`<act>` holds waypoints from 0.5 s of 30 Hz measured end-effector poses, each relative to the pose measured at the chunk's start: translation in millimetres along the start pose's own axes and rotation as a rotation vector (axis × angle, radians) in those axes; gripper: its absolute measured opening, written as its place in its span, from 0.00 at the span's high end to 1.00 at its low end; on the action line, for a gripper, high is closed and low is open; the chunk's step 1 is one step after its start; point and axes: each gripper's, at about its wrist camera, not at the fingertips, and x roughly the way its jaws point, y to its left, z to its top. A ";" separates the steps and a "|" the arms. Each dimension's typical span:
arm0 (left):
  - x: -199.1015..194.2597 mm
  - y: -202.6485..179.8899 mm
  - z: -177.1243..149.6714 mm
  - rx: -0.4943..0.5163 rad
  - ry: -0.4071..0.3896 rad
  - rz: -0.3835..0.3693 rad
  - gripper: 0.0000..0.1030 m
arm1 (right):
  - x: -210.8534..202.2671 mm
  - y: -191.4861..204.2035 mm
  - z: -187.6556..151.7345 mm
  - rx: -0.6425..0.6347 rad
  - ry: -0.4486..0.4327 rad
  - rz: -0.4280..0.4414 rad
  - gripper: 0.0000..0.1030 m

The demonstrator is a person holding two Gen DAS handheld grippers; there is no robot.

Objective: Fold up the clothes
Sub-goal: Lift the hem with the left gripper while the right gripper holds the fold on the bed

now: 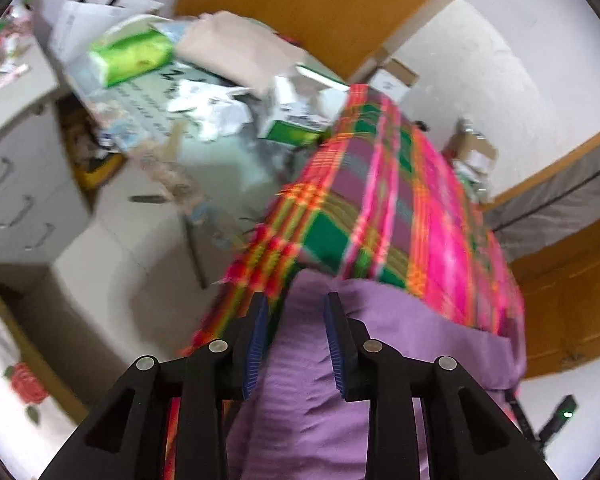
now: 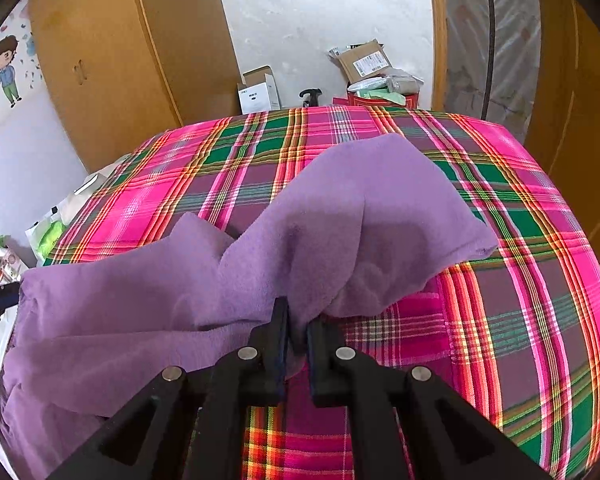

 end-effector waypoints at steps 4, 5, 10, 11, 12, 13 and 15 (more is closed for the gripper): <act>9.9 5.1 -2.5 -0.079 0.040 -0.104 0.71 | 0.6 -2.0 -1.8 0.009 0.004 0.002 0.92; 12.0 5.1 -4.1 -0.085 0.053 -0.131 0.71 | 0.9 -2.6 -2.2 0.010 0.006 0.001 0.92; 10.3 2.7 -12.1 -0.103 0.066 -0.207 0.71 | 2.1 -4.0 -5.0 0.016 0.011 -0.004 0.92; 10.1 0.7 -15.2 -0.097 0.074 -0.216 0.71 | 2.0 -3.5 -5.3 0.016 0.011 -0.005 0.92; 10.0 -1.3 -18.3 -0.091 0.083 -0.225 0.71 | 2.0 -3.0 -5.6 0.015 0.010 -0.007 0.92; 9.8 -3.3 -21.5 -0.085 0.091 -0.234 0.71 | 2.2 -3.0 -5.7 0.016 0.011 -0.008 0.92; 9.4 -7.2 -27.8 -0.074 0.108 -0.253 0.71 | 2.5 -3.1 -5.9 0.019 0.013 -0.009 0.92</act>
